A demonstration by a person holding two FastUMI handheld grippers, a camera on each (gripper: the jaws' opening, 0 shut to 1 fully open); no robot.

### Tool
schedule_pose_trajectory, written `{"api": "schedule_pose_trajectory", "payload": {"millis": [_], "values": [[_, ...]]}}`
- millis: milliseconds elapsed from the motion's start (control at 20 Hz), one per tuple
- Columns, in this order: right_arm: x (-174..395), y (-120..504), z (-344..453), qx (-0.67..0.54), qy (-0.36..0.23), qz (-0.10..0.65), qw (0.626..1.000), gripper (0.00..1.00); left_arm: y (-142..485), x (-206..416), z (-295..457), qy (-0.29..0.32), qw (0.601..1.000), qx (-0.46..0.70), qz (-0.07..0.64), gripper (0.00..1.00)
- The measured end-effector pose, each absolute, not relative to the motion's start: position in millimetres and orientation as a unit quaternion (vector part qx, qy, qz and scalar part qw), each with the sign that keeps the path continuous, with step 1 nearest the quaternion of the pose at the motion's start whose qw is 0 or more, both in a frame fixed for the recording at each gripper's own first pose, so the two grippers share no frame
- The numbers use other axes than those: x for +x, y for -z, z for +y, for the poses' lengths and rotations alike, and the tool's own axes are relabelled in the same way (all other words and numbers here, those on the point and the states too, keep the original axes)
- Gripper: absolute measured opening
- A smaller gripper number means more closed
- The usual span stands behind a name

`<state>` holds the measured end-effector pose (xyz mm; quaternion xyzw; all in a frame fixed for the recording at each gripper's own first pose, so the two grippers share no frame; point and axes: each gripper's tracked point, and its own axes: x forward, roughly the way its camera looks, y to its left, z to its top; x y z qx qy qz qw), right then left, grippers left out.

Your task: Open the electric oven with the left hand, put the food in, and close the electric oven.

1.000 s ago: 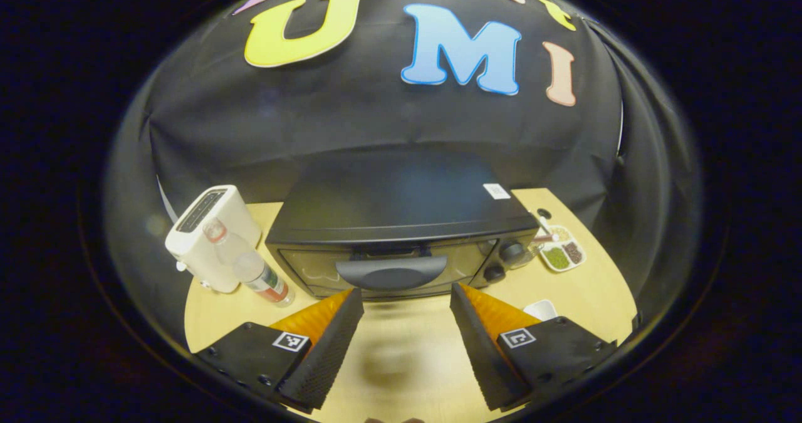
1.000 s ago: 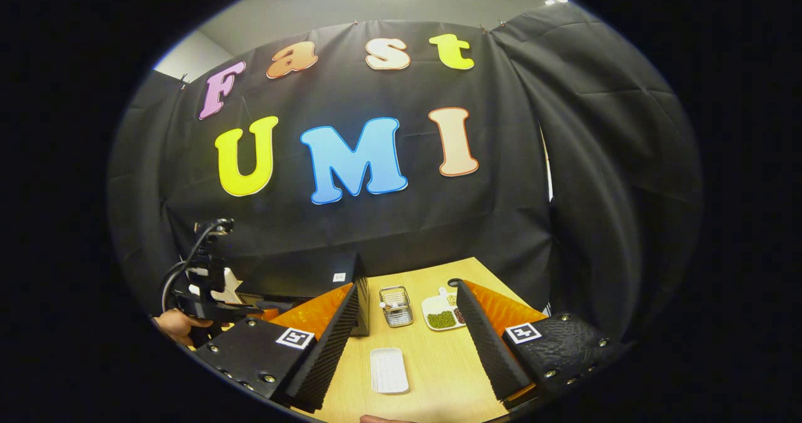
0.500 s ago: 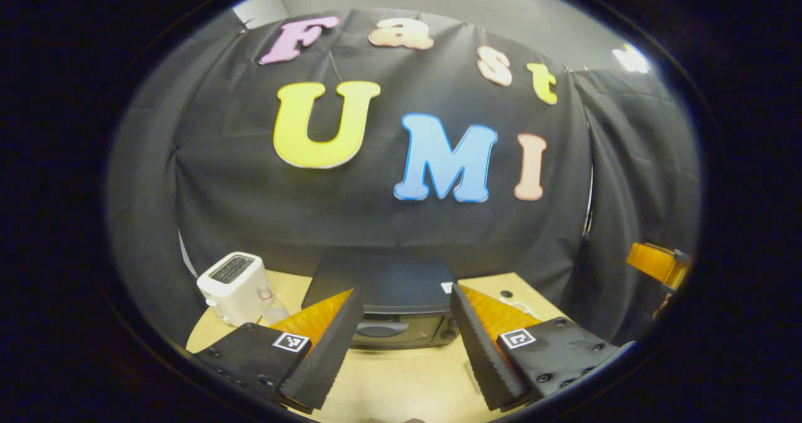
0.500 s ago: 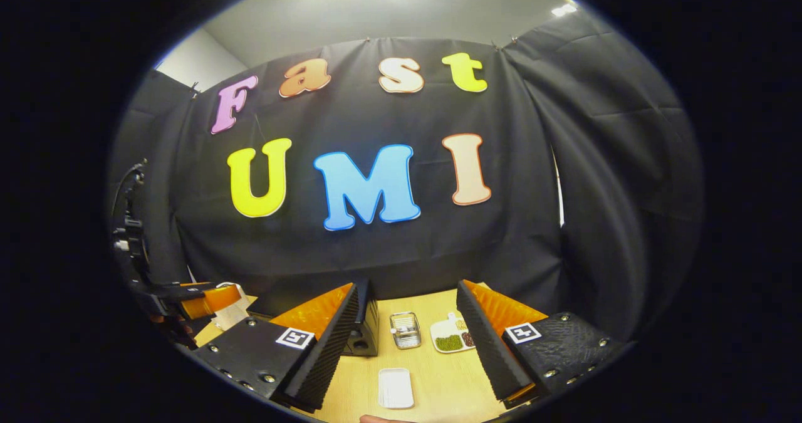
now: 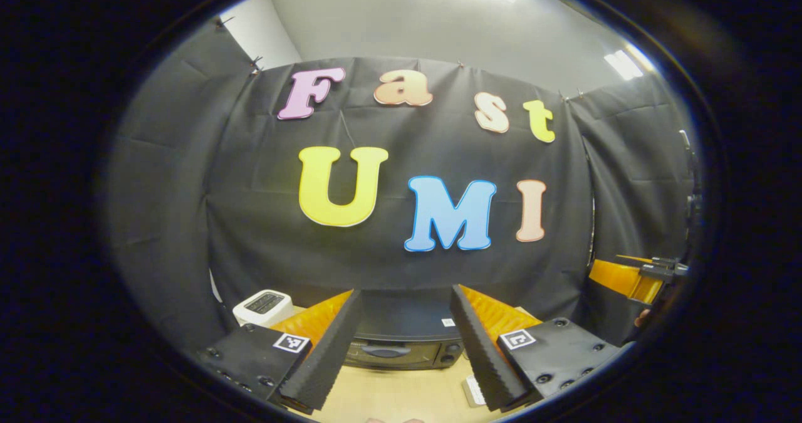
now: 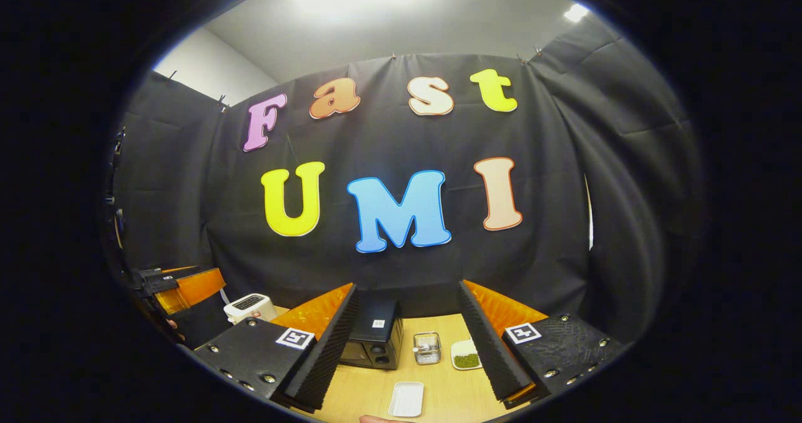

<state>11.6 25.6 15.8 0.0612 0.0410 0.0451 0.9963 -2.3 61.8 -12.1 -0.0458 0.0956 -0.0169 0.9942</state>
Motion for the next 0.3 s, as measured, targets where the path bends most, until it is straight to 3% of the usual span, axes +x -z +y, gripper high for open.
{"api": "schedule_pose_trajectory", "payload": {"millis": [50, 200, 300], "values": [[8, -17, 29, 0.063, -0.043, 0.041, 0.996, 0.95, 11, -2, 63, 0.021, 0.994, -0.050, 0.093, 0.99], [-4, -20, 42, 0.069, -0.030, 0.042, 0.996, 0.95, 8, -6, 59, 0.050, 0.992, -0.060, 0.095, 0.95], [-13, -22, 52, 0.066, -0.023, 0.040, 0.997, 0.95, 5, -9, 63, 0.061, 0.992, -0.058, 0.092, 0.98]]}}
